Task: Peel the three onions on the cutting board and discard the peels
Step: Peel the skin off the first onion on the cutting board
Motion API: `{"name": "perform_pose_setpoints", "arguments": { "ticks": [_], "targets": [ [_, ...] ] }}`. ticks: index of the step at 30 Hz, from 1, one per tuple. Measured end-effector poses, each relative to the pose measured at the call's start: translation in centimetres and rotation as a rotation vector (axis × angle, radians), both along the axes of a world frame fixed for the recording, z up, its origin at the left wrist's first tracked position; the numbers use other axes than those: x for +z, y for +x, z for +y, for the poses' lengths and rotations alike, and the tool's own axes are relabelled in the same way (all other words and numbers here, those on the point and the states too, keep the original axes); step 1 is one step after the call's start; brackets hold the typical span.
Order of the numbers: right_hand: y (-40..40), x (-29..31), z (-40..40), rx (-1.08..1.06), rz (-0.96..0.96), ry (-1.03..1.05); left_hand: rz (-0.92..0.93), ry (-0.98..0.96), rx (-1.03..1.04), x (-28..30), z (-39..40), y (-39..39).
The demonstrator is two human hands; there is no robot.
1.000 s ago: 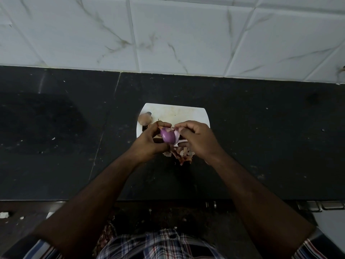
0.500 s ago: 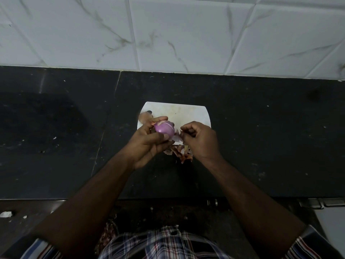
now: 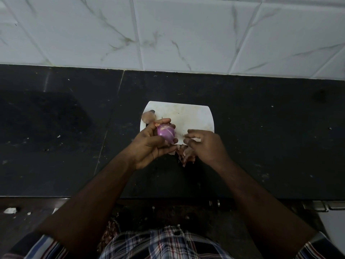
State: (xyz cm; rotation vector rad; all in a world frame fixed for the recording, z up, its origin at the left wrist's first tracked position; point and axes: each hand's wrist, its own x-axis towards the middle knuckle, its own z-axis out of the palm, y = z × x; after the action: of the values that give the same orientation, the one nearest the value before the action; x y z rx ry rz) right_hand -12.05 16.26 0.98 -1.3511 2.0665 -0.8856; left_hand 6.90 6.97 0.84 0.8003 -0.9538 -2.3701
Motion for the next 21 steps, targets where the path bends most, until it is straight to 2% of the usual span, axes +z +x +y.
{"name": "perform_pose_setpoints", "arguments": {
  "ticks": [4, 7, 11, 15, 18, 21],
  "targets": [
    [1.2, 2.9, -0.8, 0.145, -0.124, -0.092, -0.045, -0.088, -0.068, 0.4, 0.4, -0.4],
    [1.2, 3.5, -1.3, 0.231, -0.007, -0.122, -0.062, -0.154, -0.101, 0.5, 0.5, -0.5],
    [0.7, 3.8, -1.2, 0.298, 0.046, -0.111, -0.124, -0.212, -0.128, 0.3, 0.3, -0.4],
    [0.8, 3.8, -1.2, 0.301, 0.133, -0.126, -0.170, -0.287, -0.130, 0.4, 0.4, -0.4],
    [1.1, 3.9, -1.1, 0.296, 0.127, -0.147, -0.210, -0.371, -0.124, 0.6, 0.5, -0.7],
    [1.3, 3.8, -1.1, 0.353, 0.249, -0.198, -0.228, -0.422, -0.127, 0.4, 0.4, -1.0]
  ]
}}
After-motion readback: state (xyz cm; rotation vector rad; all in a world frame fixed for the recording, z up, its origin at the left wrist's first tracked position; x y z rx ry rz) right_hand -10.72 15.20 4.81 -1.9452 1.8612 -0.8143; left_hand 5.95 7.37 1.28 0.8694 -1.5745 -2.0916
